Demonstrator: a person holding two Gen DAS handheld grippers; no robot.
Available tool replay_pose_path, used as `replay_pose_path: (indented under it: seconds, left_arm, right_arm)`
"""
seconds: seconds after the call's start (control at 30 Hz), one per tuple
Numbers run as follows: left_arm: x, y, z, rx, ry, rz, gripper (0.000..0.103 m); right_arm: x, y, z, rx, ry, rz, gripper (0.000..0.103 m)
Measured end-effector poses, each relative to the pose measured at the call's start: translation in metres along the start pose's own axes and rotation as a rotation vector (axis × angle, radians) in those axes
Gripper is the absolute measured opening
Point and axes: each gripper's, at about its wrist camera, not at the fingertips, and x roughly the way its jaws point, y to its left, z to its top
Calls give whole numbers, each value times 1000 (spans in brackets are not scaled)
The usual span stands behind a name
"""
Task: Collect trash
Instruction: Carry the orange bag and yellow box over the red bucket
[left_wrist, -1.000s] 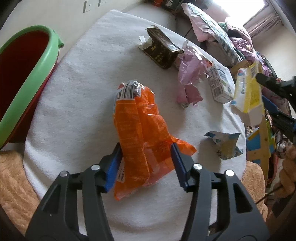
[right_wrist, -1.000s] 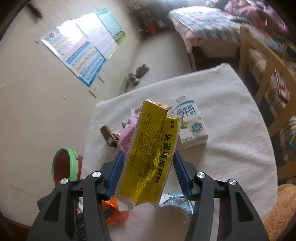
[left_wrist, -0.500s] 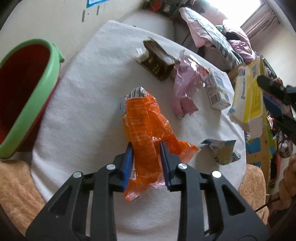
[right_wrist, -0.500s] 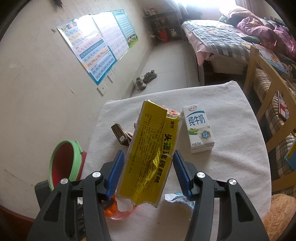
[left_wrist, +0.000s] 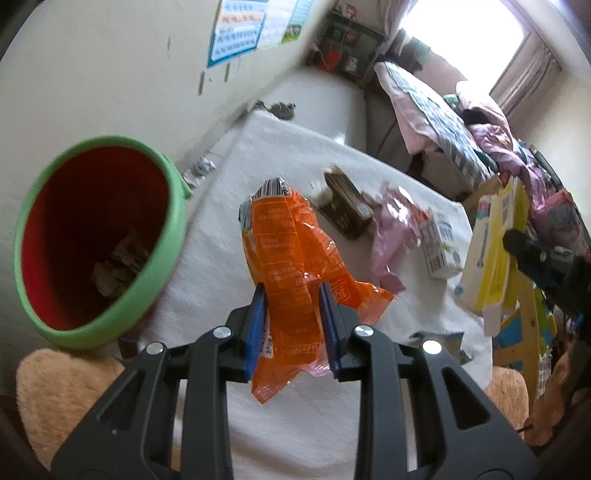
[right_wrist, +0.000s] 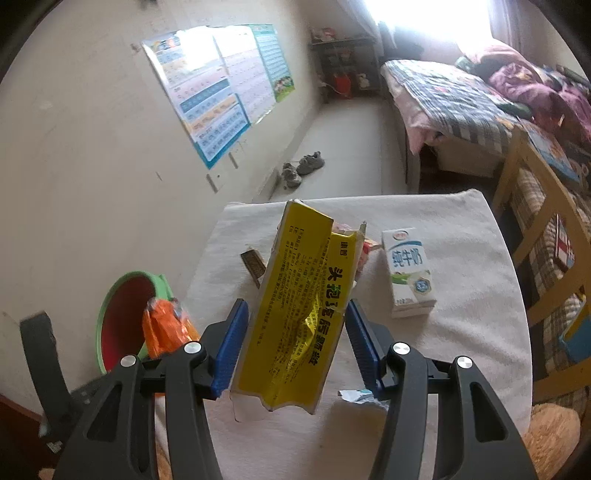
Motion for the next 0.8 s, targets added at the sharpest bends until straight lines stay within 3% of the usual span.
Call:
replay_pose_path:
  seconds: [0.4,0.8]
  left_arm:
    - [-21,22,9,-38,-73,55,27]
    - [-42,81,16,-140,-123,143,27]
  right_arm:
    - [1,33,-1,-100,-6,11,53]
    - [30,95,-2,-267,38,48,53]
